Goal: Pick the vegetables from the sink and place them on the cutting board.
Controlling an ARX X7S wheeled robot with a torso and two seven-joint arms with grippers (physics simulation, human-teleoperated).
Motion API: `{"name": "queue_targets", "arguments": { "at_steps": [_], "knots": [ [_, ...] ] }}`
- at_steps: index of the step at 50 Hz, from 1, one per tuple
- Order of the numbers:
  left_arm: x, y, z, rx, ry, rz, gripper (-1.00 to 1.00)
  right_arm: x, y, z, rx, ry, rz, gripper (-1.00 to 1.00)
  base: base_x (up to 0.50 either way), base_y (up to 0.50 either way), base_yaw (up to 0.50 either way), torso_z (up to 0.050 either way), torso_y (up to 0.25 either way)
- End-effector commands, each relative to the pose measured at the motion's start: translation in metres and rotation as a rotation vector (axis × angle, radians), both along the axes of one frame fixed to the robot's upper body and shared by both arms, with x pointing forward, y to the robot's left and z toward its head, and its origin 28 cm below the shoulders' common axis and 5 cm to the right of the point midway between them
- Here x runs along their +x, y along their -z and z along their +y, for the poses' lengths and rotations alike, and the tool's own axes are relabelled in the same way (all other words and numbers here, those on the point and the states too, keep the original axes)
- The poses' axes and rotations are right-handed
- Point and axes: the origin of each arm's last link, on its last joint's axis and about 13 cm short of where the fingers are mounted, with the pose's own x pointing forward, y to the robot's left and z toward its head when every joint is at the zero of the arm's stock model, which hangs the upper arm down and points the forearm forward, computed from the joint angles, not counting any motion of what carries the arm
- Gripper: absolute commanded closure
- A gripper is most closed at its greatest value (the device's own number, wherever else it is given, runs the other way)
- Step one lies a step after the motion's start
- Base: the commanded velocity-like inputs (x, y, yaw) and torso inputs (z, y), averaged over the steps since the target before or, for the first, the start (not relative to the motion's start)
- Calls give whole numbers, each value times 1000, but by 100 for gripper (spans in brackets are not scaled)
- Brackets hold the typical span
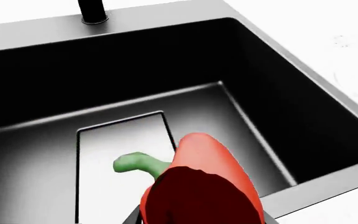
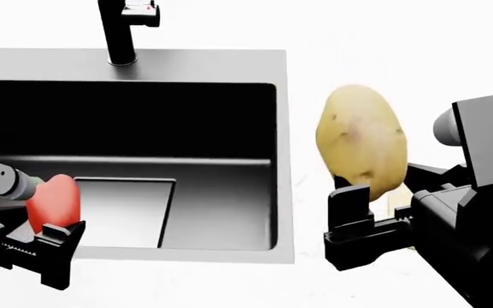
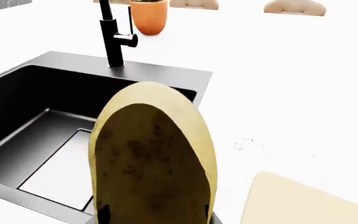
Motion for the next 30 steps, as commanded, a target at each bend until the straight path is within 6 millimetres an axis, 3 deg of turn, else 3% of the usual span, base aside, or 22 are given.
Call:
{"name": "queue_targets", "arguments": {
  "at_steps": [1,6,30],
  "knots": [
    [8,-13,-1,-45,-45,-25,100,3,-1,-9,7,47,-64,100,0,-500,0,0,0],
    [8,-22,-2,-49,-40,-44,100,4,-4,-10,0,56,-86,100,0,-500,0,0,0],
    [9,-14,1,-49,-51,-27,100,7,1,-13,-6,75,-79,100,1,-500,0,0,0]
  ]
}}
